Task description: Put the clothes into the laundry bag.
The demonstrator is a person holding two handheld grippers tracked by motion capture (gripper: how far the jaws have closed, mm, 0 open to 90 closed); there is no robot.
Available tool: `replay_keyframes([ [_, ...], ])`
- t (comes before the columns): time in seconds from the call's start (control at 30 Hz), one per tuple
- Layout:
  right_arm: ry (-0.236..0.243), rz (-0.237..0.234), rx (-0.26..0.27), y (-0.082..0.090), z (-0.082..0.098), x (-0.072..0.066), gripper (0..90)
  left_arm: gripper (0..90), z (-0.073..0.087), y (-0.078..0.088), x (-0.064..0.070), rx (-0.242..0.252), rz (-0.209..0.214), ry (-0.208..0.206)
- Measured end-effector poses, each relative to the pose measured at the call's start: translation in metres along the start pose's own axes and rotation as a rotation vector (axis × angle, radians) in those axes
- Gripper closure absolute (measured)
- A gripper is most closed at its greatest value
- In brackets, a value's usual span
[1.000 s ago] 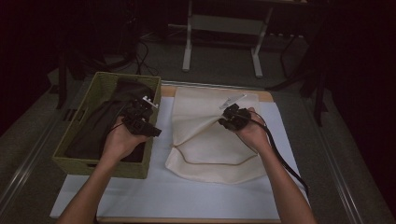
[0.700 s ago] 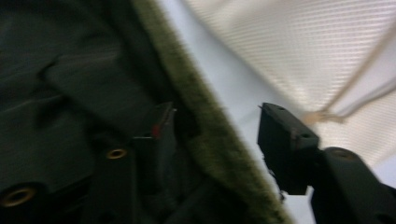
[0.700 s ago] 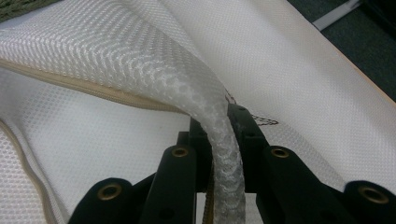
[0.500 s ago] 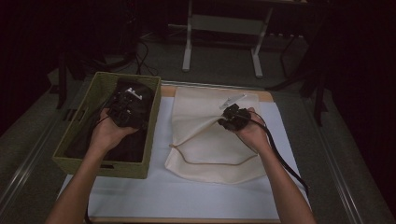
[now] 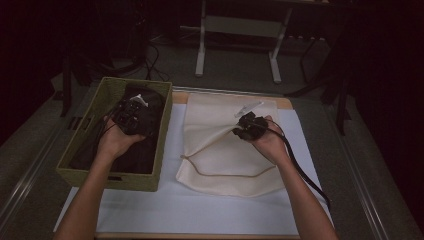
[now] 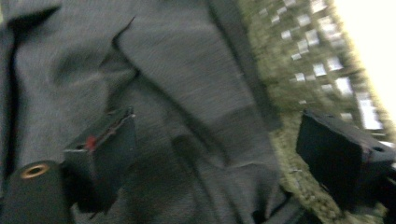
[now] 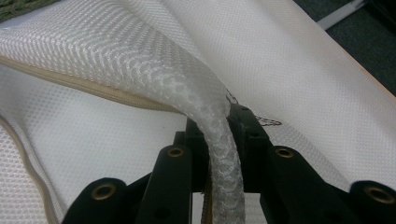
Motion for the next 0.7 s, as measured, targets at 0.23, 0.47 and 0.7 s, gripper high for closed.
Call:
replay_keyframes([
  [0.23,-0.004,-0.005,0.001,0.0,0.0,0.0,78.3,1.3,0.005,-0.022,-0.023,-0.076,-0.035,0.062],
  [0.47,-0.003,-0.009,0.004,0.001,0.0,0.002,78.2,0.0,0.013,-0.043,-0.049,-0.174,-0.151,0.121],
  [0.7,-0.005,-0.016,0.004,0.001,0.0,0.003,77.7,0.1,0.02,-0.053,-0.062,-0.172,-0.068,0.155],
])
Point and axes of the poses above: each handheld gripper's, and its own axes: y roughly backward along the jaws, z roughly out of its underside, x roughly to its right, the point moved 1 cm from there along -y, roughly forward along the jaws, and after that the axes turned 12 degrees about -y, right-handed, at the moved point
